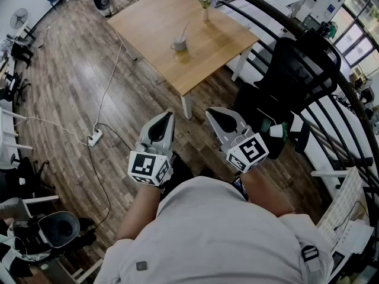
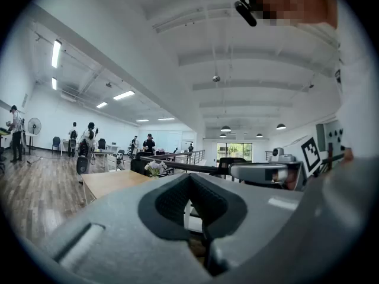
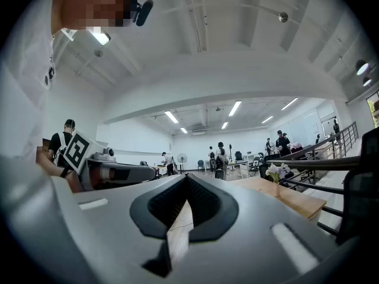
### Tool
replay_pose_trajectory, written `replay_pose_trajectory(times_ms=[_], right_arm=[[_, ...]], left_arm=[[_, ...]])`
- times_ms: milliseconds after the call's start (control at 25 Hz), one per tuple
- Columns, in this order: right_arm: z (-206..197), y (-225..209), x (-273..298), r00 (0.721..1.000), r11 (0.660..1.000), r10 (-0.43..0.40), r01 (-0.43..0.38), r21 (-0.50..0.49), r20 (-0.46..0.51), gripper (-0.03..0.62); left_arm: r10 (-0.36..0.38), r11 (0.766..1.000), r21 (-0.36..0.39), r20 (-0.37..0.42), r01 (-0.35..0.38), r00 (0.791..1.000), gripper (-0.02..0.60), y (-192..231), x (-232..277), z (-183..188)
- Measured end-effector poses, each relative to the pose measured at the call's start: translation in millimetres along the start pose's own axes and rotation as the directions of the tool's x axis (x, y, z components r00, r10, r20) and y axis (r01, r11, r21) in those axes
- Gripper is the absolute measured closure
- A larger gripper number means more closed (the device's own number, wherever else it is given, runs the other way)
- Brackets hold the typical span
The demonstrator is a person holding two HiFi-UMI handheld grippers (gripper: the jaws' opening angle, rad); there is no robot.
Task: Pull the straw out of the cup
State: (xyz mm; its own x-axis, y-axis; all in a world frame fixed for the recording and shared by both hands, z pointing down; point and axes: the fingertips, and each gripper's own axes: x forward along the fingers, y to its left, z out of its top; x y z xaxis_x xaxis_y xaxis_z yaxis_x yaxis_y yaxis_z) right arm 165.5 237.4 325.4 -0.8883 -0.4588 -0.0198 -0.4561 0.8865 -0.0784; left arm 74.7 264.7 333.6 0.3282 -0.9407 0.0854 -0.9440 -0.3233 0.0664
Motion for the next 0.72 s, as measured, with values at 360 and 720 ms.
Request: replay_pose_trajectory(times_ms=[360,720], right_arm=[[-7.1,-5.0,30.0,1.0,1.0,-0.014,0.015,0.016,-0.007,0.585],[-6.3,-13.2,99.5,0.999,0.999,-0.039,0.039,0.008,-0.01,0.585]], left_arm=[[-0.001,1.0,-0.013,-0.003,0.001,1.0,0.577,31.2,7.1,-1.6],[-0.018,0.999,-0.036,0.011,0.019,1.0,0.577,99.3,24.2,1.5]])
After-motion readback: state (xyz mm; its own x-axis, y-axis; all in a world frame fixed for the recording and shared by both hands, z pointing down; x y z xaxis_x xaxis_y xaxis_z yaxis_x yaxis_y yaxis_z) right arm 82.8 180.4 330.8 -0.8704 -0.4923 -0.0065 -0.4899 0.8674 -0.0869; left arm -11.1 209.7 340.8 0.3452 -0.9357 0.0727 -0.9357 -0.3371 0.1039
